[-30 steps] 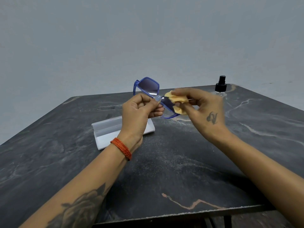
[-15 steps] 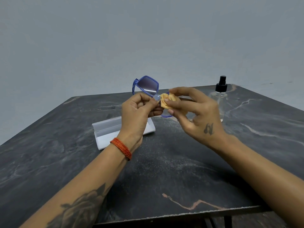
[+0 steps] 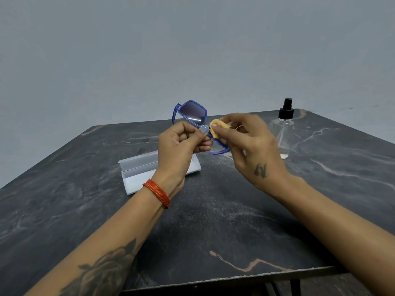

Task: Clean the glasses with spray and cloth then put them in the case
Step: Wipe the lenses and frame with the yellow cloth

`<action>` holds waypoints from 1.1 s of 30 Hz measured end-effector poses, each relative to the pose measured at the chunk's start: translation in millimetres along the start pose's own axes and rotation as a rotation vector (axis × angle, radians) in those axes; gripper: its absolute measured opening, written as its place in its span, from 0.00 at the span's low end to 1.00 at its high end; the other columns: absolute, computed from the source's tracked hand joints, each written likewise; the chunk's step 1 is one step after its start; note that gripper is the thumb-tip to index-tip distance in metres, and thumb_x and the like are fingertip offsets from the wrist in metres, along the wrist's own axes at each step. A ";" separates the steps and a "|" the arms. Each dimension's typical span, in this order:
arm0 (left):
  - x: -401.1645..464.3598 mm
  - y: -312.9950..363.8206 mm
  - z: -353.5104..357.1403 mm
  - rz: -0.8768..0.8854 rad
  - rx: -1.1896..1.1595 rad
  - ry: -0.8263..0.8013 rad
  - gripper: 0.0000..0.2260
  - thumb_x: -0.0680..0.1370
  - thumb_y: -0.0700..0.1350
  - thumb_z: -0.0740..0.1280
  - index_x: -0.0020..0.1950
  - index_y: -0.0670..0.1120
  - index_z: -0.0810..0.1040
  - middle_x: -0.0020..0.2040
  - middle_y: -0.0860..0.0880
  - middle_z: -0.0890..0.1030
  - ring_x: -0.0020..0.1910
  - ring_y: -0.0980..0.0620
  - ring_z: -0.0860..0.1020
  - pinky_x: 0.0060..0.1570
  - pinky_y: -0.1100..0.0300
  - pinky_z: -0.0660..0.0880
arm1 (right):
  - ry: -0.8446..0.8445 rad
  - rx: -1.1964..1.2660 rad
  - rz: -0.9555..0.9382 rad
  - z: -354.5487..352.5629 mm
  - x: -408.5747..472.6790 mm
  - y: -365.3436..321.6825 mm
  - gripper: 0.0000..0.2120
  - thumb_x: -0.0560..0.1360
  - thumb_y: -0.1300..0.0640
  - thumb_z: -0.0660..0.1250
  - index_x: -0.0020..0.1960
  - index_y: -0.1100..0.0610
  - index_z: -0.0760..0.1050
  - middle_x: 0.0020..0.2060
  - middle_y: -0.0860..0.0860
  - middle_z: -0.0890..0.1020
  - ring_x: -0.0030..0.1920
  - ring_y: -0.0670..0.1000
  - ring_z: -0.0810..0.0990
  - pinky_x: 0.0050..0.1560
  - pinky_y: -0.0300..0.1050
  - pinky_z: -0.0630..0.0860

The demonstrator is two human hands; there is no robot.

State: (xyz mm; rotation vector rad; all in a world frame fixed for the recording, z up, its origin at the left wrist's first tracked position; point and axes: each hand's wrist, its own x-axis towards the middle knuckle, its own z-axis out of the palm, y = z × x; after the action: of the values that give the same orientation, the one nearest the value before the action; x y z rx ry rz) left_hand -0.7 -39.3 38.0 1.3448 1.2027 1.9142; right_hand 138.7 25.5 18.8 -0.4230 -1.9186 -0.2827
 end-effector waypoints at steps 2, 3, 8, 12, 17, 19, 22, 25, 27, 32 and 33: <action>0.1 -0.3 0.2 0.001 0.010 0.005 0.04 0.74 0.33 0.67 0.38 0.38 0.76 0.28 0.50 0.81 0.30 0.54 0.80 0.35 0.64 0.79 | -0.020 -0.004 -0.038 -0.2 0.6 -0.5 0.15 0.72 0.69 0.65 0.57 0.60 0.81 0.52 0.59 0.79 0.50 0.55 0.75 0.48 0.41 0.70; 0.1 -0.6 0.5 -0.001 0.012 0.008 0.04 0.74 0.33 0.67 0.39 0.38 0.76 0.28 0.50 0.81 0.30 0.54 0.80 0.35 0.64 0.79 | -0.019 0.000 -0.049 -0.5 1.0 0.0 0.16 0.71 0.71 0.65 0.56 0.60 0.81 0.51 0.59 0.79 0.50 0.55 0.75 0.49 0.40 0.69; 1.7 -0.2 0.1 -0.025 -0.021 0.026 0.04 0.73 0.34 0.67 0.38 0.38 0.75 0.28 0.50 0.80 0.29 0.55 0.80 0.34 0.65 0.78 | 0.001 0.035 -0.081 -3.7 1.9 2.6 0.17 0.66 0.75 0.64 0.47 0.60 0.84 0.47 0.56 0.82 0.46 0.56 0.76 0.46 0.40 0.68; 2.4 0.9 -0.6 -0.028 -0.030 0.017 0.05 0.74 0.35 0.67 0.38 0.39 0.75 0.28 0.49 0.81 0.30 0.54 0.80 0.34 0.65 0.78 | 0.058 0.005 -0.026 -4.9 1.9 4.6 0.15 0.64 0.76 0.65 0.41 0.60 0.84 0.43 0.55 0.83 0.42 0.55 0.77 0.43 0.37 0.67; 1.5 1.6 0.9 -0.016 -0.057 0.019 0.04 0.74 0.35 0.67 0.39 0.38 0.75 0.27 0.50 0.80 0.30 0.54 0.80 0.34 0.65 0.78 | 0.117 -0.027 0.097 -8.2 3.3 2.5 0.12 0.69 0.70 0.67 0.50 0.62 0.82 0.48 0.59 0.80 0.41 0.55 0.77 0.41 0.40 0.72; 1.1 1.9 1.4 -0.006 -0.049 0.014 0.04 0.74 0.34 0.67 0.39 0.38 0.75 0.27 0.50 0.80 0.30 0.54 0.80 0.34 0.65 0.78 | 0.095 -0.014 0.103 -8.2 4.1 0.3 0.09 0.72 0.66 0.68 0.52 0.63 0.81 0.51 0.59 0.78 0.41 0.53 0.76 0.41 0.43 0.74; -0.2 2.0 2.5 -0.002 -0.038 0.013 0.04 0.74 0.34 0.67 0.39 0.37 0.75 0.27 0.50 0.80 0.29 0.54 0.80 0.34 0.65 0.78 | 0.068 -0.028 0.081 -5.6 3.7 0.0 0.08 0.73 0.64 0.68 0.51 0.63 0.81 0.53 0.59 0.78 0.41 0.54 0.76 0.43 0.43 0.73; -0.7 0.9 3.1 -0.002 -0.025 0.011 0.04 0.74 0.33 0.67 0.38 0.37 0.75 0.27 0.49 0.80 0.29 0.54 0.80 0.34 0.64 0.78 | 0.068 -0.050 0.027 -3.5 2.4 1.6 0.07 0.72 0.66 0.69 0.49 0.63 0.82 0.49 0.57 0.81 0.43 0.56 0.77 0.47 0.40 0.70; -1.0 0.2 3.0 -0.004 -0.015 0.007 0.05 0.74 0.33 0.66 0.38 0.38 0.75 0.27 0.50 0.80 0.29 0.54 0.80 0.34 0.64 0.78 | 0.057 -0.050 -0.017 -3.8 2.6 1.3 0.07 0.72 0.67 0.69 0.49 0.63 0.82 0.48 0.57 0.82 0.45 0.57 0.77 0.48 0.40 0.70; -1.0 0.2 3.2 0.005 -0.007 0.000 0.05 0.74 0.33 0.66 0.38 0.37 0.75 0.27 0.49 0.81 0.30 0.54 0.80 0.35 0.64 0.78 | 0.058 -0.081 0.017 -7.6 5.2 -3.3 0.06 0.72 0.67 0.66 0.48 0.63 0.80 0.44 0.55 0.82 0.43 0.56 0.76 0.45 0.38 0.67; -0.9 0.2 3.3 0.006 -0.008 0.000 0.04 0.74 0.33 0.66 0.38 0.37 0.75 0.27 0.49 0.81 0.29 0.54 0.80 0.34 0.64 0.78 | 0.065 -0.090 0.062 -7.7 5.3 -3.7 0.06 0.71 0.67 0.67 0.48 0.63 0.79 0.42 0.55 0.81 0.42 0.57 0.76 0.44 0.38 0.66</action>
State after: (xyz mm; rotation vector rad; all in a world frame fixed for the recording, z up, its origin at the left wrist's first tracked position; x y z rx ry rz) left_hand 2.7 -38.9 38.1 1.3460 1.1913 1.9215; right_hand 141.9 19.9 26.6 -0.5253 -1.8309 -0.3390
